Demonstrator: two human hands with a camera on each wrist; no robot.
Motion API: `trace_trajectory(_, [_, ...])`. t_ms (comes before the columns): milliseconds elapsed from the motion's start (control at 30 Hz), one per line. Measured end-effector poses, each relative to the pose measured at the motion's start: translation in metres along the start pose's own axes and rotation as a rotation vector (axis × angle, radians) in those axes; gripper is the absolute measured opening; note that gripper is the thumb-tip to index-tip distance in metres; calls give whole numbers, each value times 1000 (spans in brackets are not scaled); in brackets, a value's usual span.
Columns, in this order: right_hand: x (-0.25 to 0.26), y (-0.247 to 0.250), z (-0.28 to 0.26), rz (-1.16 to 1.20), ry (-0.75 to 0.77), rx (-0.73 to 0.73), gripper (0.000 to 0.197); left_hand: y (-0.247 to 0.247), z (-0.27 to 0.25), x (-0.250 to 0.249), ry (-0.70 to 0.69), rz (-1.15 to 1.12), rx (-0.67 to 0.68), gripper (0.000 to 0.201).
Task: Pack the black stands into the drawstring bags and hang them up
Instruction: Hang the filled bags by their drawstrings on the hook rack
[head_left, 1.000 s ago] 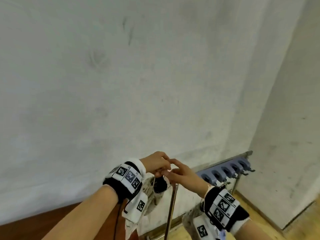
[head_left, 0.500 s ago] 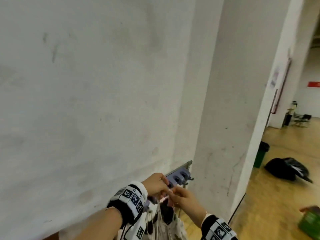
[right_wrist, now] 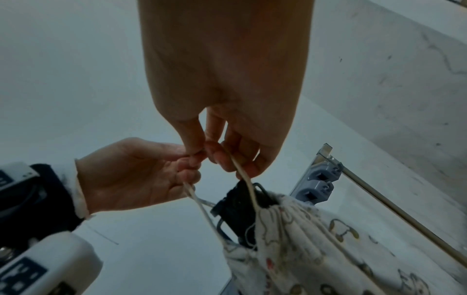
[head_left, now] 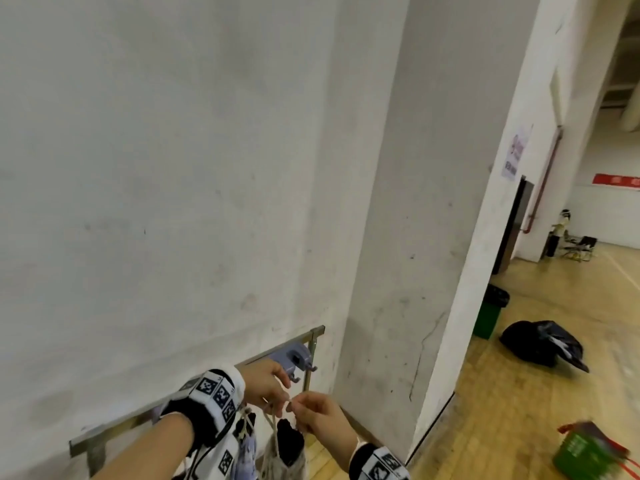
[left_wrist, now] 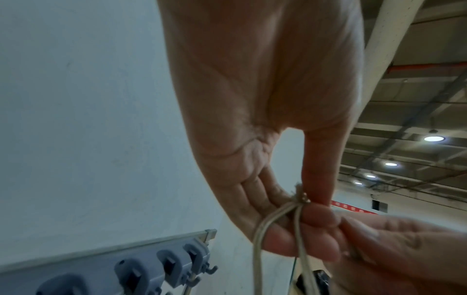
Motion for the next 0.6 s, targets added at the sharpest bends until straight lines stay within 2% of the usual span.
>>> trace_trajectory(167, [-14, 27, 31, -113, -9, 36, 20, -4, 31, 19, 34, -39, -44, 27])
trace_trajectory(300, [-33, 30, 61, -180, -7, 79, 18, -7, 57, 52, 52, -46, -56, 29])
trace_trajectory(600, [-80, 30, 151, -380, -38, 140, 21, 3, 112, 99, 120, -133, -247, 33])
Point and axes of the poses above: each hand's wrist, its own z-axis towards the middle knuckle, its own y-axis out of the back of the hand, x = y × z, the point moved 4 cm from there along z, towards the middle knuckle, and after that the axes turned 5 degrees about z, right-handed, at the moved point
